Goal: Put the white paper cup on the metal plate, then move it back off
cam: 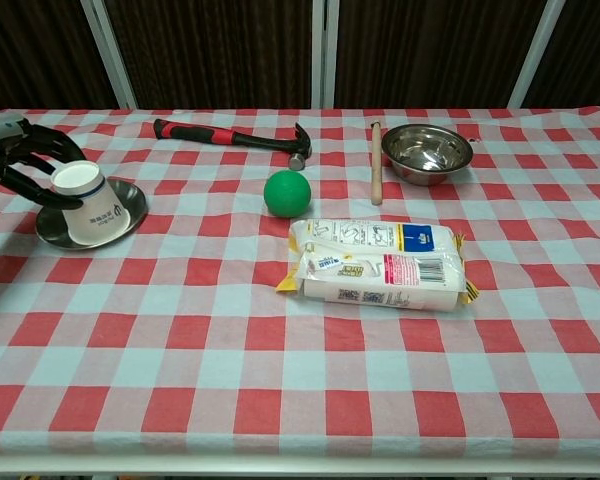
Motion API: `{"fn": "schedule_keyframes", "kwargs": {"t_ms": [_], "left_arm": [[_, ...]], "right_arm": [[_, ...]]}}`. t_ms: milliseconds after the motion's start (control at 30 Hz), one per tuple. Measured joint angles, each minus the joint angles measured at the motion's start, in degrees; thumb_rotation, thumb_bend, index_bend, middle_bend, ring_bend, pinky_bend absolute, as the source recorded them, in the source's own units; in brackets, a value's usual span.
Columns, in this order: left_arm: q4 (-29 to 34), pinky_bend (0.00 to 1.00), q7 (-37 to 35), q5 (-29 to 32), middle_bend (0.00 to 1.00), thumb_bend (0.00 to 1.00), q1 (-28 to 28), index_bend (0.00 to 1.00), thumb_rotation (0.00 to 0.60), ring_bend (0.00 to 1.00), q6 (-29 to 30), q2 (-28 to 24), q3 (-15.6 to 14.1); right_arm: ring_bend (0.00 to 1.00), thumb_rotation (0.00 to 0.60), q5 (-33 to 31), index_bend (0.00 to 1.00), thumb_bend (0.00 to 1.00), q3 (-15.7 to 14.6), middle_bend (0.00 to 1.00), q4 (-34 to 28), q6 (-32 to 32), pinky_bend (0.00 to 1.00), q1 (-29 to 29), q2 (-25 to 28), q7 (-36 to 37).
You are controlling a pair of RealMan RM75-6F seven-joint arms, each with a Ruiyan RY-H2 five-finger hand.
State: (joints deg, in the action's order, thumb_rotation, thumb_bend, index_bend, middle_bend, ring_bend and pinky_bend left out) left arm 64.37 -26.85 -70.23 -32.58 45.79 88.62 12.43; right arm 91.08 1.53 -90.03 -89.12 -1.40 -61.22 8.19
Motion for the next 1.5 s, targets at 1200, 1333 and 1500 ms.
{"fn": "schedule_keyframes", "kwargs": {"t_ms": [1200, 1333, 1500], "left_arm": [[-6.87, 0.14, 6.76, 9.33, 0.32, 0.21, -0.75, 0.56, 0.6, 0.15, -0.86, 2.75, 3.21], [-4.49, 0.14, 6.41, 8.0, 0.32, 0.21, -0.48, 0.56, 0.6, 0.15, -1.2, 1.9, 2.57], [1.02, 0.14, 4.42, 4.62, 0.32, 0.21, -0.05, 0.56, 0.6, 0.15, -1.91, -0.4, 1.13]], "right_arm": [[0.08, 0.6, -0.05, 0.13, 0.15, -0.03, 0.26, -0.17, -0.11, 0.18, 0.2, 0.22, -0.03], [0.08, 0.6, 0.07, 0.13, 0.15, -0.12, 0.26, -0.02, -0.07, 0.18, 0.21, 0.13, 0.09], [0.08, 0.6, 0.06, 0.13, 0.15, -0.13, 0.26, 0.03, -0.06, 0.18, 0.21, 0.18, 0.03]]}}
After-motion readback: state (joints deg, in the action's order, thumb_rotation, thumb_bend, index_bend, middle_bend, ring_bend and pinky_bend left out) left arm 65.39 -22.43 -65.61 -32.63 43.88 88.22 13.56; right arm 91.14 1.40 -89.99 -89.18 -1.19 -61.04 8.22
